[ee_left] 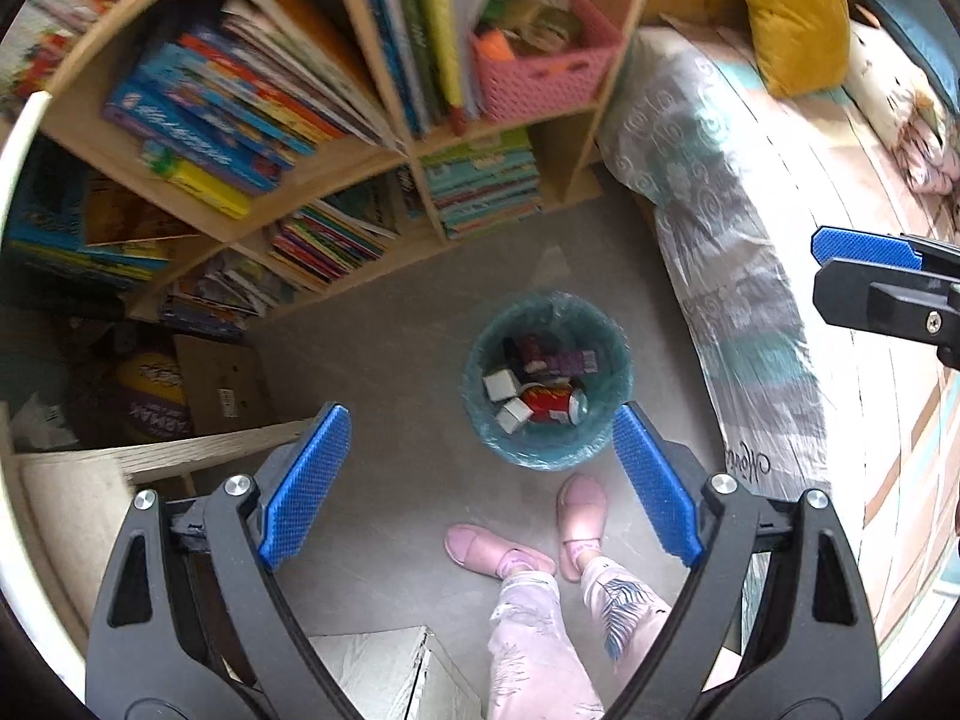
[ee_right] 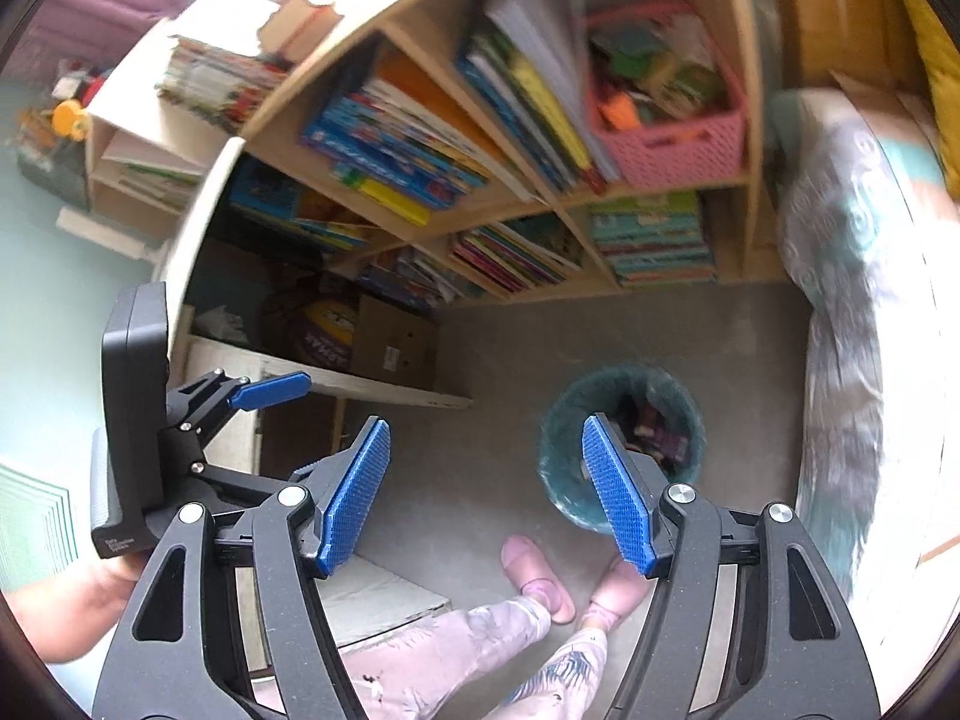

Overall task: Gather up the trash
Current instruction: 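Swing both tools back to the table toward the marker and blue bag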

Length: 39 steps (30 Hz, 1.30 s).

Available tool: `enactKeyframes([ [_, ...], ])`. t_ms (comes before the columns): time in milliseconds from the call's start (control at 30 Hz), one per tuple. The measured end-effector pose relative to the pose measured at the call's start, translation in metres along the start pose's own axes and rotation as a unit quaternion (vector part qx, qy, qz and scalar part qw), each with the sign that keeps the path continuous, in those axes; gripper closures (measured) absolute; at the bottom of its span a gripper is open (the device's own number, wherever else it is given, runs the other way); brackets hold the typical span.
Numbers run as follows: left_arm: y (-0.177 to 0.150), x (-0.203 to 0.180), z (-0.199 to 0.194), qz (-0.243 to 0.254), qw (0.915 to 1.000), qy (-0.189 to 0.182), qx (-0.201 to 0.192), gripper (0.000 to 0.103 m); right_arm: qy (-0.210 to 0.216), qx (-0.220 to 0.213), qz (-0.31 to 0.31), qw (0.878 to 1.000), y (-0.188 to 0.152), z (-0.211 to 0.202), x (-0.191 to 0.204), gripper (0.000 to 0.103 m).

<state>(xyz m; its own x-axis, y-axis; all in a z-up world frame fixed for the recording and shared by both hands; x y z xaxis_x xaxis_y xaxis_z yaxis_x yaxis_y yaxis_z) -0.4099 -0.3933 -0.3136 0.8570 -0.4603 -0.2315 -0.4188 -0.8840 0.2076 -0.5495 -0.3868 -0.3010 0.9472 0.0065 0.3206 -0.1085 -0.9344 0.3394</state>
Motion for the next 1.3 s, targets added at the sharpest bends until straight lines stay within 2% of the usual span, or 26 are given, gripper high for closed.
enactKeyframes([
  [167, -0.002, 0.027, -0.047, -0.023, 0.9987, 0.028, -0.034, 0.015, 0.023, -0.019, -0.054, 0.998, 0.019, -0.021, 0.046, 0.033],
  [300, -0.014, 0.057, -0.090, -0.055, 0.9944, 0.064, -0.064, 0.015, 0.044, -0.029, -0.111, 0.992, 0.030, -0.035, 0.093, 0.033],
  [400, -0.031, 0.084, -0.124, -0.086, 0.9887, 0.088, -0.085, 0.014, 0.059, -0.037, -0.150, 0.986, 0.034, -0.046, 0.130, 0.033],
  [433, -0.039, 0.094, -0.136, -0.098, 0.9862, 0.097, -0.092, 0.011, 0.063, -0.040, -0.161, 0.984, 0.034, -0.049, 0.141, 0.033],
  [533, -0.063, 0.122, -0.171, -0.124, 0.9783, 0.122, -0.112, 0.007, 0.076, -0.053, -0.193, 0.977, 0.033, -0.059, 0.182, 0.022],
  [700, -0.107, 0.168, -0.224, -0.151, 0.9672, 0.155, -0.133, 0.007, 0.105, -0.066, -0.227, 0.966, 0.024, -0.074, 0.258, 0.021],
  [900, -0.175, 0.228, -0.270, -0.200, 0.9510, 0.188, -0.142, 0.007, 0.138, -0.060, -0.290, 0.945, -0.007, -0.081, 0.359, 0.017],
  [1067, -0.237, 0.275, -0.289, -0.241, 0.9376, 0.213, -0.131, 0.007, 0.160, -0.041, -0.342, 0.925, -0.051, -0.077, 0.429, 0.015],
  [1300, -0.313, 0.330, -0.302, -0.298, 0.9195, 0.230, -0.114, 0.007, 0.176, -0.010, -0.390, 0.904, -0.106, -0.065, 0.495, 0.015],
])
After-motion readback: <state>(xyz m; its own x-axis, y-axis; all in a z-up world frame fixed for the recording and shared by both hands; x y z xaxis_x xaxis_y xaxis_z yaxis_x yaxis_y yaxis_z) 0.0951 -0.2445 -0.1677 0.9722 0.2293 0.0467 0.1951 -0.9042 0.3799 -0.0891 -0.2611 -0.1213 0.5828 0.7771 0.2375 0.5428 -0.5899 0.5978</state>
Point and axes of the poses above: each gripper's, at about its wrist camera, not at the fingertips, and z roughly the way its jaws point, x to its left, y to its top, the point moved 9 cm from there along z, roughly the way its jaws point, and after that the axes turned 15 degrees about -y, right-handed, at the moved point
